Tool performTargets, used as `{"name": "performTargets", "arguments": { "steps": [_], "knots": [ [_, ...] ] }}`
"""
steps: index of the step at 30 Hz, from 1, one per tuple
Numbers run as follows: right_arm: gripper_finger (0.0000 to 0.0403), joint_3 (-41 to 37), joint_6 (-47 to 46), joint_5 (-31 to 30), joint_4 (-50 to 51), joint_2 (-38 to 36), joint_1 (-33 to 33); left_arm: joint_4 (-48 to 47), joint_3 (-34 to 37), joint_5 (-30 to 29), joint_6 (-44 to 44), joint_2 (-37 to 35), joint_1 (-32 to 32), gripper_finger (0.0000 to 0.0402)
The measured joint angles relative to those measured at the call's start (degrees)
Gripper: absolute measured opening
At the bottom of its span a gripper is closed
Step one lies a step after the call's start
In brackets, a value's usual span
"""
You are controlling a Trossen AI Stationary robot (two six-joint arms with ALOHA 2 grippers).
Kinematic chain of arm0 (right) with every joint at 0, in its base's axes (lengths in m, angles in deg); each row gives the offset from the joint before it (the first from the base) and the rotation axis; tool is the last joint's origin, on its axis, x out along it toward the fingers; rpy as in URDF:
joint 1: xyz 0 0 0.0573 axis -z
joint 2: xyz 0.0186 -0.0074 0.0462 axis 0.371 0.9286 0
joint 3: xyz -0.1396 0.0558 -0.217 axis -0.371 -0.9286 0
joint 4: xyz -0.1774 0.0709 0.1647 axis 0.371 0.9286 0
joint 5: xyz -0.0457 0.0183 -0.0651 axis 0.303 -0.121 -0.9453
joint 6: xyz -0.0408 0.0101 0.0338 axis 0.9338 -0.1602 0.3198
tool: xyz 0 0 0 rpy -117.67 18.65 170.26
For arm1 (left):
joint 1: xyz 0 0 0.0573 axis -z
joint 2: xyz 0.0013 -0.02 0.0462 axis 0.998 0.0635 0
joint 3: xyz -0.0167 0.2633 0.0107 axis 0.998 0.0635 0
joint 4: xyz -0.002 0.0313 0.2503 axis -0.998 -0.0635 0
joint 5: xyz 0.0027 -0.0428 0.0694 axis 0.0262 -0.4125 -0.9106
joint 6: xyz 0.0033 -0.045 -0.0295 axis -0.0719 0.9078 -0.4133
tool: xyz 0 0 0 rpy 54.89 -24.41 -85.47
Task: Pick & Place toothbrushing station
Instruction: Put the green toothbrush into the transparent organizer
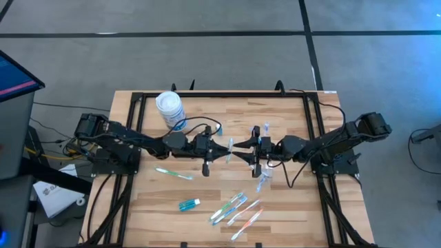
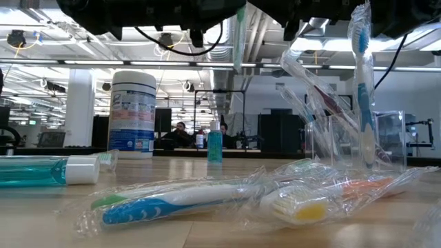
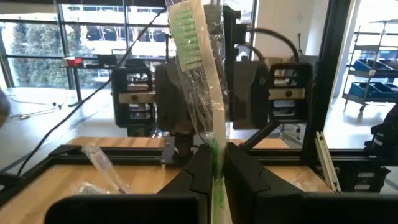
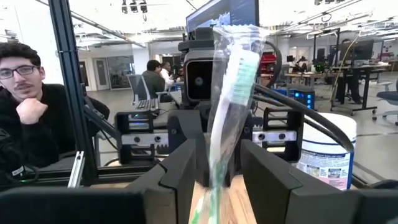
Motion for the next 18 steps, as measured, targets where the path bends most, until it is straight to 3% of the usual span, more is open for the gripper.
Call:
{"name": "performTargets", "arguments": {
  "steps": [13, 18],
  "knots": [
    [0.0116, 0.0, 0.7, 0.0, 0.3, 0.0, 0.0, -0.3, -4.0, 0.4, -1.5, 4.1, -0.3, 0.0012],
    [0.0088, 0.0, 0.7, -0.1, 0.2, 0.0, 0.0, -0.2, -4.0, 0.4, -1.5, 4.3, -0.2, 0.0012]
  ]
}}
